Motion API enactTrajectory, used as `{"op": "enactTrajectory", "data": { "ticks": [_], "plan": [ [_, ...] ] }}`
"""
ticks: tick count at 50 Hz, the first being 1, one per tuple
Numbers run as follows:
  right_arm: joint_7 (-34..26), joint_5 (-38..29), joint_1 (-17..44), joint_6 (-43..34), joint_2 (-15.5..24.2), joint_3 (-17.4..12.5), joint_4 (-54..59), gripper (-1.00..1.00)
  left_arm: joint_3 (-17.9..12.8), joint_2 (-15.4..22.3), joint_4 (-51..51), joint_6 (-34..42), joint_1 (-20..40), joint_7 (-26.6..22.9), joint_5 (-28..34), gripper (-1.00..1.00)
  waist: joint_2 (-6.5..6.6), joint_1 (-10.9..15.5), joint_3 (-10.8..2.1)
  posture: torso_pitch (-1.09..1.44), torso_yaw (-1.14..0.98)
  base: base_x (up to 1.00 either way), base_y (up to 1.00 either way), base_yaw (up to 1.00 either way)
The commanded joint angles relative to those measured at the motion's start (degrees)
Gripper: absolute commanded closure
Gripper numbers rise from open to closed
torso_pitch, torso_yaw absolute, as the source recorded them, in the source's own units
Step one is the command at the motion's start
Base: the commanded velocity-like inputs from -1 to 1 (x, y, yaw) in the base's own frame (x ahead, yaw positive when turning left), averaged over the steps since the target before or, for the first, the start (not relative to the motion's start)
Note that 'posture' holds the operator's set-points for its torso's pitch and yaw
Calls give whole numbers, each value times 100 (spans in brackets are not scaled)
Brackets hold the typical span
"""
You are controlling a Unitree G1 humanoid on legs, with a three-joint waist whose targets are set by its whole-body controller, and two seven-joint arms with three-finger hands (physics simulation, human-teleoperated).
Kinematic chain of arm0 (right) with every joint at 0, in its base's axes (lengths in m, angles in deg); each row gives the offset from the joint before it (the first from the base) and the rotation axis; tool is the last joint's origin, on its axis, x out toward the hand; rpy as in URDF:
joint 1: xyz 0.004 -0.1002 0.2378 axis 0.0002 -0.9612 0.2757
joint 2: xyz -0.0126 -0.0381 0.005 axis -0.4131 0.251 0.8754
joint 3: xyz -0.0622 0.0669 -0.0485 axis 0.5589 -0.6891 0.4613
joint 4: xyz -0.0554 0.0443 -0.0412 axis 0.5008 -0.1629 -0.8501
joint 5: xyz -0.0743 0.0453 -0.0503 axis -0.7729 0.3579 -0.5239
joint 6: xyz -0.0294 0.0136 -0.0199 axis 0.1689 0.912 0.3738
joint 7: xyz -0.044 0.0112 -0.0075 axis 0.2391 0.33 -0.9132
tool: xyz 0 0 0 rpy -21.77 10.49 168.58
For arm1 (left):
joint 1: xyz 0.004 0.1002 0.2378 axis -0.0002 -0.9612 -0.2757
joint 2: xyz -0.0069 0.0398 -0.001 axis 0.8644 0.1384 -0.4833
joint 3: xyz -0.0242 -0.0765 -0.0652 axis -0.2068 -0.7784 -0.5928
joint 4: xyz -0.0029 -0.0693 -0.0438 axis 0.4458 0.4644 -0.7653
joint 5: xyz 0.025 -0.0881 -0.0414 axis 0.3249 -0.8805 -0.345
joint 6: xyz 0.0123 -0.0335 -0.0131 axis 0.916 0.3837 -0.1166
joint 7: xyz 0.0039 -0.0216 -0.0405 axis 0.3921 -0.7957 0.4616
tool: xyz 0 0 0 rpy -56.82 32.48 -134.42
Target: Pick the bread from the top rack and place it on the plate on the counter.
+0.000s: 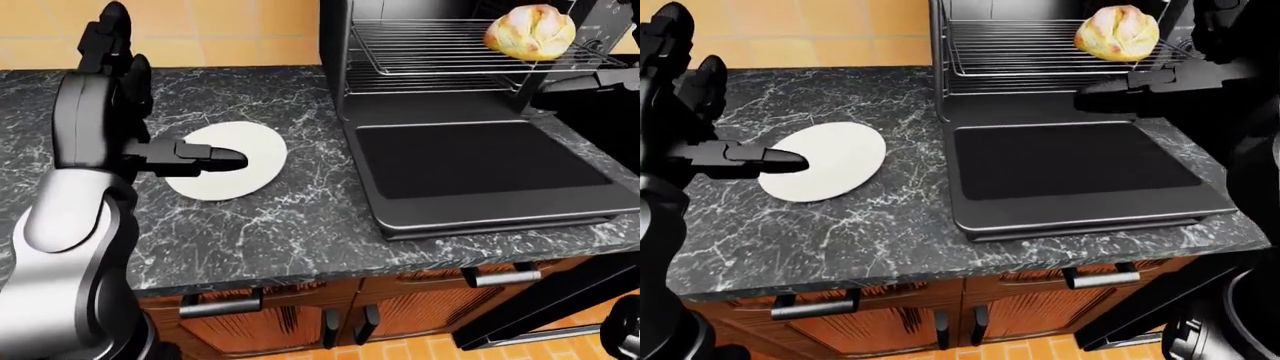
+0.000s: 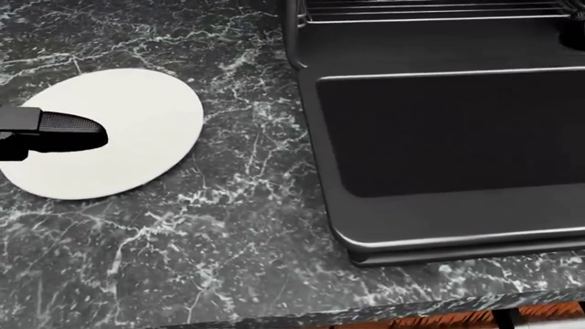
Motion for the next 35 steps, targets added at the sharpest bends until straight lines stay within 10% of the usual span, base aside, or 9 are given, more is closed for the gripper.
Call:
{"op": "enactTrajectory", "data": {
  "ticks": [1, 5, 19, 35],
  "plan": [
    [-22, -259, 164, 95, 190, -50, 127, -100, -31, 72, -119, -154, 182, 25, 10, -100, 7, 1, -129, 0, 0, 0, 0, 0],
    [-138, -459, 437, -56, 244, -101, 532, -100, -13, 79, -98, -137, 239, 38, 4, -100, -4, 6, -123, 0, 0, 0, 0, 0],
    [-1290, -2571, 2047, 591, 181, 1332, 3121, -100, -41, 55, -148, -158, 149, 14, -23, -100, 78, -33, -132, 0, 0, 0, 0, 0],
    [-1864, -4436, 3188, 1254, -771, 1348, 5419, -100, 28, 64, -34, -198, 240, 33, 2, -100, 176, -37, -169, 0, 0, 0, 0, 0]
  ]
}}
